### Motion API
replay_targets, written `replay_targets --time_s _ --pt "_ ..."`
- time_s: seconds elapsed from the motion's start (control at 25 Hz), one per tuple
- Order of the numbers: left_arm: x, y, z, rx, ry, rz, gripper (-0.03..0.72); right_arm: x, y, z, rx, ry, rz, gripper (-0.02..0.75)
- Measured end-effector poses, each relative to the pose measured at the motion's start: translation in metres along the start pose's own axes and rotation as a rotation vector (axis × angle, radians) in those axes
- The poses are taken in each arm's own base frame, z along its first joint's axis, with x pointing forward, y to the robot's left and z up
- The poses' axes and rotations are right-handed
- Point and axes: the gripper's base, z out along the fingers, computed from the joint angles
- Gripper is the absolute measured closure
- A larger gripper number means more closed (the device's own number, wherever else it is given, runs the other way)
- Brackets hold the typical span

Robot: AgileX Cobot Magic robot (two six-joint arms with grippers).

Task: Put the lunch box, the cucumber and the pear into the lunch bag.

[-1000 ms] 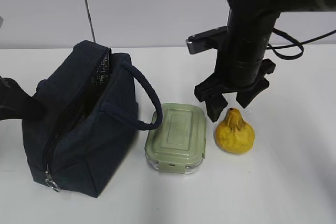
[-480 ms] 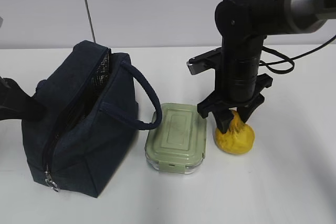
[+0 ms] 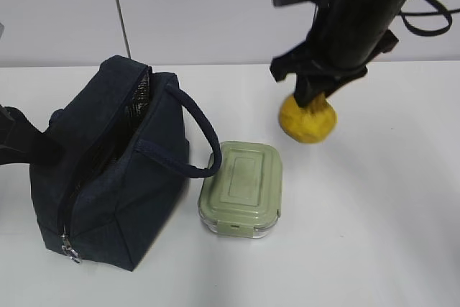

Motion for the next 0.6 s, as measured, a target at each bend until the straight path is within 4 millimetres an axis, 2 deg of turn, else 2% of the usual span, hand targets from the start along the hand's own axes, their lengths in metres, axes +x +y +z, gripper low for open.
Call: replay_targets --time_s 0.04,0.08,0.12,0.2,0.28,0.36,0.48,0.6 --pt "0.000 0.000 0.000 -0.001 -0.001 0.000 0.686 -0.003 0.010 -0.015 -0.066 -0.073 -0.027 0.535" --pt "0.000 0.000 0.000 -0.001 -0.001 0.000 0.686 -0.004 0.016 -0.021 -0.108 -0.102 -0.044 0.535" --pt "0.000 0.000 0.000 -0.001 -0.001 0.000 0.686 -0.009 0.036 -0.038 -0.237 -0.204 -0.093 0.535" --pt "0.000 0.000 0.000 -0.001 -0.001 0.000 0.686 -0.016 0.060 -0.051 -0.390 -0.306 -0.148 0.535" --pt "0.000 0.000 0.000 -0.001 -0.002 0.000 0.686 -0.022 0.075 -0.053 -0.495 -0.370 -0.178 0.535" --pt "0.000 0.000 0.000 -0.001 -0.002 0.000 0.686 -0.026 0.085 -0.045 -0.568 -0.398 -0.184 0.535" --pt "0.000 0.000 0.000 -0.001 -0.002 0.000 0.686 -0.031 0.093 -0.020 -0.616 -0.396 -0.175 0.535" --pt "0.000 0.000 0.000 -0.001 -0.002 0.000 0.686 -0.034 0.097 0.018 -0.631 -0.348 -0.162 0.535"
